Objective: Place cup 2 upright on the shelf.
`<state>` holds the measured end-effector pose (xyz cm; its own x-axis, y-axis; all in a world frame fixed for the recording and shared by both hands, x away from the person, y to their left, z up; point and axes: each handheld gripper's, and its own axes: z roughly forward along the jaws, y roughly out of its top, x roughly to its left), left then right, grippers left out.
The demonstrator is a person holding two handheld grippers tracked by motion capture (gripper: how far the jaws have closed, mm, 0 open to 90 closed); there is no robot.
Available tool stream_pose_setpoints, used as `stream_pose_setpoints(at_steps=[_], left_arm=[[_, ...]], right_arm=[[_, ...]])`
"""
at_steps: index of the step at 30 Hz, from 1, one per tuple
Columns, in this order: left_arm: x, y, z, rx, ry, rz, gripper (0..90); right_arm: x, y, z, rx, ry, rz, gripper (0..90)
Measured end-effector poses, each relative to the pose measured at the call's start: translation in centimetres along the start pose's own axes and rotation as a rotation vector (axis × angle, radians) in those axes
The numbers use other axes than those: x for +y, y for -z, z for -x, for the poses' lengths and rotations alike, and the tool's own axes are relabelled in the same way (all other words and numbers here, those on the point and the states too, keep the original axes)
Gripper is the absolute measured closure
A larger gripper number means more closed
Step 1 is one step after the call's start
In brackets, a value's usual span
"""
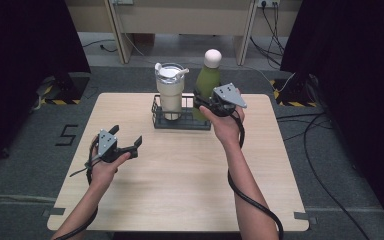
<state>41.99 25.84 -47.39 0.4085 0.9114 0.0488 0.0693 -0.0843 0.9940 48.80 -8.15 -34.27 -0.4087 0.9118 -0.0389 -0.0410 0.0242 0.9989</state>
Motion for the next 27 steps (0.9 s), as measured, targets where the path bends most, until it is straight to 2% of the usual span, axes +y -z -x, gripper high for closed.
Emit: stream_pose_setpoints(at_steps=[13, 27], left_arm=[[0.1, 0.1, 0.0, 0.000, -0.001, 0.001, 3.4], [0.0, 0.1, -0.1, 0.002, 0.002, 0.001, 3.6]], right_arm=[[0.3, -1.1, -0.1, -0.006, -0.014, -0.002, 21.7], [0.8, -2.4, 0.2, -0.023, -0.007, -0.009, 21.6]])
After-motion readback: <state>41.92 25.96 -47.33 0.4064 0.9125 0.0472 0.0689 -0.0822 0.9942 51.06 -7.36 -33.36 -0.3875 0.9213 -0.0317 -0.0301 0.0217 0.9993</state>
